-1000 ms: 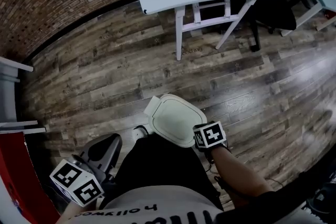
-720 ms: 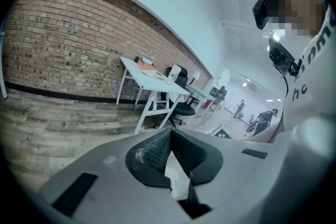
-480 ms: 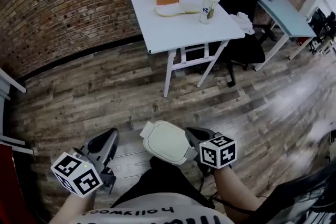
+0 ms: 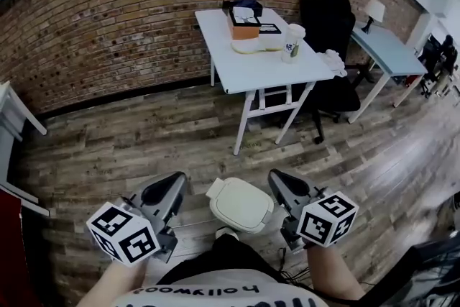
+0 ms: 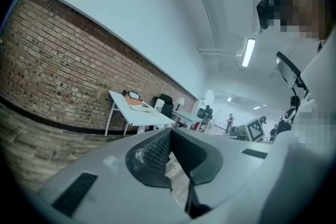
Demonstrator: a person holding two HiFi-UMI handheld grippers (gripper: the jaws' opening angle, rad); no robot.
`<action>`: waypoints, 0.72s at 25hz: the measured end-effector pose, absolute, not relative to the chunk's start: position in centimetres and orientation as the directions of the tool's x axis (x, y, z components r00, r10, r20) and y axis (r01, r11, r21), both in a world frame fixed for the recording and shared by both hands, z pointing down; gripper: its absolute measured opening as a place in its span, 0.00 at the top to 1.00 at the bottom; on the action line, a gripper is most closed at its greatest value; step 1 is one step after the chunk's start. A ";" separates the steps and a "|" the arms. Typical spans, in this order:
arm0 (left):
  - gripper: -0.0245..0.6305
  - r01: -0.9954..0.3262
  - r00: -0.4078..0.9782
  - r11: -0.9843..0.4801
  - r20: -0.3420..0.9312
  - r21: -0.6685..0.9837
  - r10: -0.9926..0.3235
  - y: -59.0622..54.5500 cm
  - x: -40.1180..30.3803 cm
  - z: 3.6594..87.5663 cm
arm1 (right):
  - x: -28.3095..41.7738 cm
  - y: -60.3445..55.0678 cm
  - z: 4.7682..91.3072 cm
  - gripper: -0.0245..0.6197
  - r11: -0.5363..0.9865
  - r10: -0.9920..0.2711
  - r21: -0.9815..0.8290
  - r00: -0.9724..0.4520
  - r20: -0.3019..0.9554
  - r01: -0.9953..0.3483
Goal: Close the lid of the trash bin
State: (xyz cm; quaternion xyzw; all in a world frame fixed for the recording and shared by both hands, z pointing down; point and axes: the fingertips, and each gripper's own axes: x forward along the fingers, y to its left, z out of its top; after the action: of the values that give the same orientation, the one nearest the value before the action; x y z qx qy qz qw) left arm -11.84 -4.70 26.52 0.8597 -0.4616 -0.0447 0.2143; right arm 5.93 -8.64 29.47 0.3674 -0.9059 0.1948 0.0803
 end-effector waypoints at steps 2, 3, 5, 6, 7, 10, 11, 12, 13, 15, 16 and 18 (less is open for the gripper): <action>0.95 -0.770 0.578 -0.498 0.106 0.398 -0.809 -4.5 -11.5 25.7 | 5.7 -8.3 28.2 0.95 0.664 -0.638 -0.281 -0.721 0.271 -0.693; 0.95 -0.771 0.578 -0.500 0.103 0.395 -0.810 -4.4 -11.5 25.5 | 5.6 -8.2 27.8 0.95 0.670 -0.638 -0.269 -0.722 0.269 -0.692; 0.95 -0.774 0.572 -0.495 0.101 0.395 -0.814 -4.2 -11.4 25.4 | 5.5 -8.1 27.8 0.95 0.680 -0.633 -0.246 -0.723 0.276 -0.690; 0.95 -0.777 0.568 -0.491 0.102 0.394 -0.817 -4.1 -11.4 25.5 | 5.6 -8.2 27.9 0.95 0.683 -0.630 -0.241 -0.724 0.282 -0.689; 0.95 -0.780 0.563 -0.486 0.104 0.394 -0.820 -4.1 -11.3 25.5 | 5.8 -8.3 28.0 0.95 0.685 -0.627 -0.240 -0.724 0.287 -0.688; 0.95 -0.788 0.543 -0.461 0.109 0.408 -0.833 -4.1 -11.2 25.5 | 6.7 -8.9 27.9 0.95 0.686 -0.625 -0.231 -0.721 0.299 -0.690; 0.95 -0.789 0.538 -0.454 0.108 0.415 -0.836 -4.1 -11.1 25.4 | 7.0 -9.1 27.6 0.95 0.689 -0.625 -0.224 -0.721 0.300 -0.690; 0.95 -0.790 0.533 -0.448 0.106 0.419 -0.840 -4.1 -11.1 25.4 | 7.2 -9.3 27.3 0.95 0.692 -0.625 -0.216 -0.722 0.298 -0.688; 0.95 -0.793 0.524 -0.440 0.106 0.421 -0.845 -4.4 -11.2 25.4 | 7.5 -9.6 27.0 0.95 0.696 -0.626 -0.207 -0.722 0.297 -0.688; 0.95 -0.800 0.507 -0.421 0.109 0.428 -0.855 -5.0 -11.3 25.5 | 7.9 -10.3 26.8 0.95 0.696 -0.628 -0.195 -0.718 0.299 -0.691; 0.95 -0.801 0.504 -0.415 0.112 0.431 -0.856 -5.3 -11.2 25.7 | 8.2 -10.6 26.8 0.95 0.693 -0.631 -0.193 -0.714 0.303 -0.694; 0.95 -0.803 0.505 -0.413 0.122 0.430 -0.854 -5.6 -11.0 26.1 | 8.8 -11.0 27.1 0.95 0.687 -0.638 -0.186 -0.705 0.311 -0.703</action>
State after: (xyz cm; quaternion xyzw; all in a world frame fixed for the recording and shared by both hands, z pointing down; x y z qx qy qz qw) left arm -11.02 -5.57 26.06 0.8386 -0.4940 -0.0583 0.2222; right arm 8.79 -11.02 27.06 0.3677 -0.9115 0.1467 0.1113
